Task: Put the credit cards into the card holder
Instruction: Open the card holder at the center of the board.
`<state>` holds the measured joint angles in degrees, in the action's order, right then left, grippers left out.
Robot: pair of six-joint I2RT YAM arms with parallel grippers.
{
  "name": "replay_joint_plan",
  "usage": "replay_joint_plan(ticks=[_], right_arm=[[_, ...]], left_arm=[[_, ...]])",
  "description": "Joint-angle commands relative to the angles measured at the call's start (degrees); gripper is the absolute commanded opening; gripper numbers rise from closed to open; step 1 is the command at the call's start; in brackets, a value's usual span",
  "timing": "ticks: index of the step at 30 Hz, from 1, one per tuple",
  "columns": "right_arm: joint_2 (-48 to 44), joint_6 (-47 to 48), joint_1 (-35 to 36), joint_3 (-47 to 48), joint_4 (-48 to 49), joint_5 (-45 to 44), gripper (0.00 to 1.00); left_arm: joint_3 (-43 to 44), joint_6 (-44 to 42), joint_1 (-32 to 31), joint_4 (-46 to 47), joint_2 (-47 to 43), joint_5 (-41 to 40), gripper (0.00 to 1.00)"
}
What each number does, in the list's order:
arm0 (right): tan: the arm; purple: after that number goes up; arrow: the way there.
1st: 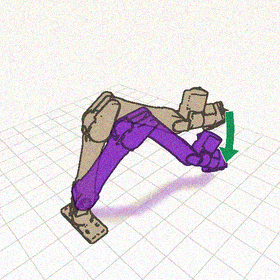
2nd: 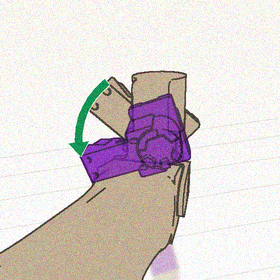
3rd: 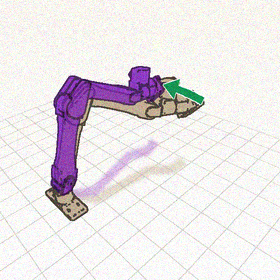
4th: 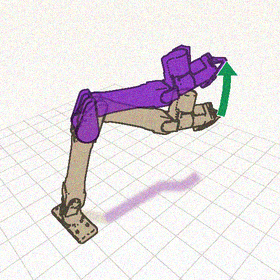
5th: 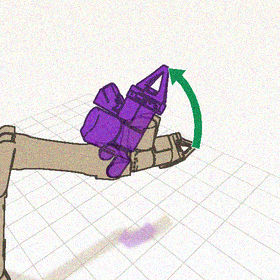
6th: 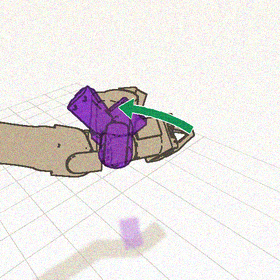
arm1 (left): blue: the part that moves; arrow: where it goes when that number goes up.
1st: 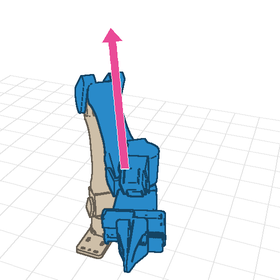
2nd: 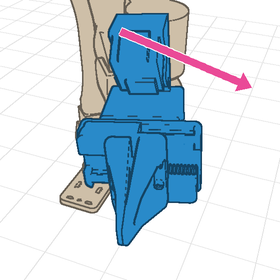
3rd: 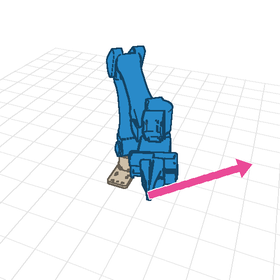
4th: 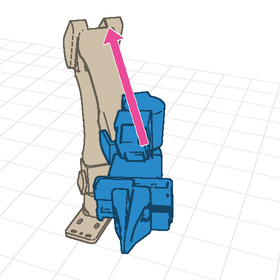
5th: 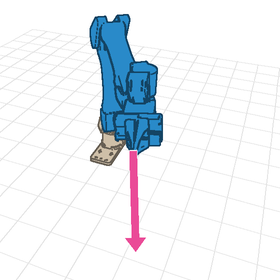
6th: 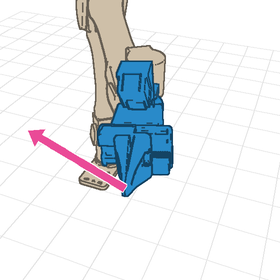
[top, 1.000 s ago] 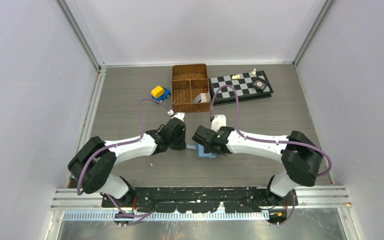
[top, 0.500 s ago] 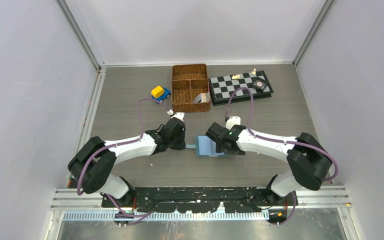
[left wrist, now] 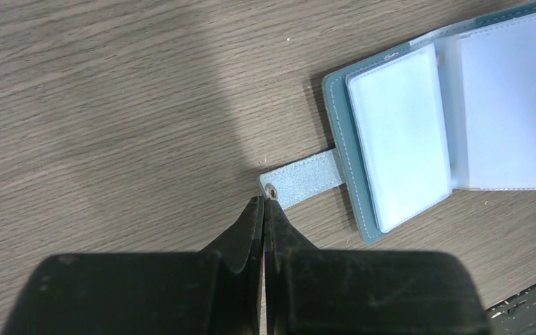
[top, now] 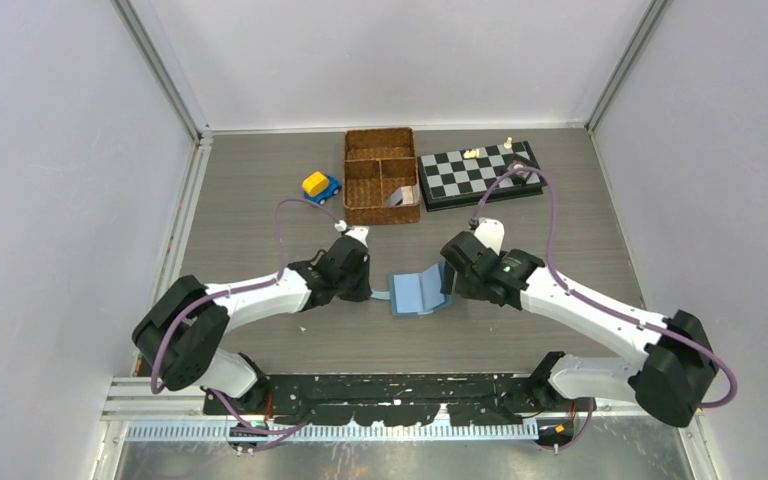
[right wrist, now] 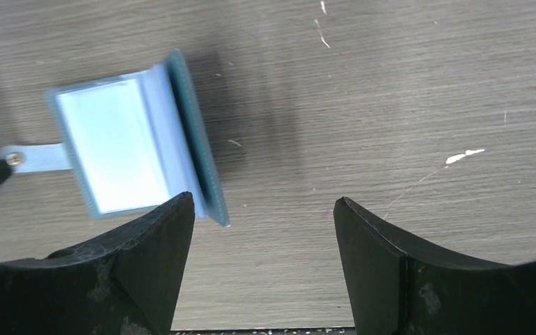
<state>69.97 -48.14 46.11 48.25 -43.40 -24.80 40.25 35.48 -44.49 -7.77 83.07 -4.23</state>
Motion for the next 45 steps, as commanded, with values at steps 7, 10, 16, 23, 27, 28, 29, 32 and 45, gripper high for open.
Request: replay_joint_plan(ticks=[7, 10, 16, 23, 27, 28, 29, 32, 45], right_arm=[[-2.69, 5.31, -0.24, 6.07, 5.00, 7.32, 0.77], [1.00, 6.31, -0.23, 7.09, 5.73, 8.32, 0.79], [9.49, 7.82, -0.38, 7.84, 8.90, 9.94, 0.81], [13.06, 6.47, -3.11, 6.09, 8.38, 9.02, 0.71], [12.70, 5.35, -5.85, 3.25, 8.33, 8.27, 0.71], [12.58, 5.23, -6.56, 2.52, 8.33, 8.11, 0.65], [12.44, 5.41, -7.02, 1.82, 8.68, 8.14, 0.58], [11.40, 6.44, -7.81, -0.37, 11.44, 11.41, 0.47], [12.53, 6.46, -10.77, -5.76, 18.88, 19.40, 0.38]], left_arm=[[0.02, -1.16, 0.37, 2.97, -3.38, 2.80, 0.00], [0.10, -1.35, 0.37, 2.89, -3.68, 2.91, 0.00], [0.05, -1.38, 0.37, 2.82, -3.39, 2.96, 0.00], [-0.08, -2.02, 0.37, 1.97, -4.54, 1.71, 0.00], [-0.30, -2.33, 0.37, 1.89, -5.24, 0.94, 0.00], [-0.53, -2.28, 0.37, 2.41, -5.81, 1.08, 0.00], [-0.81, -2.29, 0.37, 3.11, -6.47, 1.39, 0.00], [-0.56, -2.67, 0.37, 4.10, -8.48, 2.37, 0.00], [2.85, -1.66, 0.52, 3.93, -5.89, 9.93, 0.14]])
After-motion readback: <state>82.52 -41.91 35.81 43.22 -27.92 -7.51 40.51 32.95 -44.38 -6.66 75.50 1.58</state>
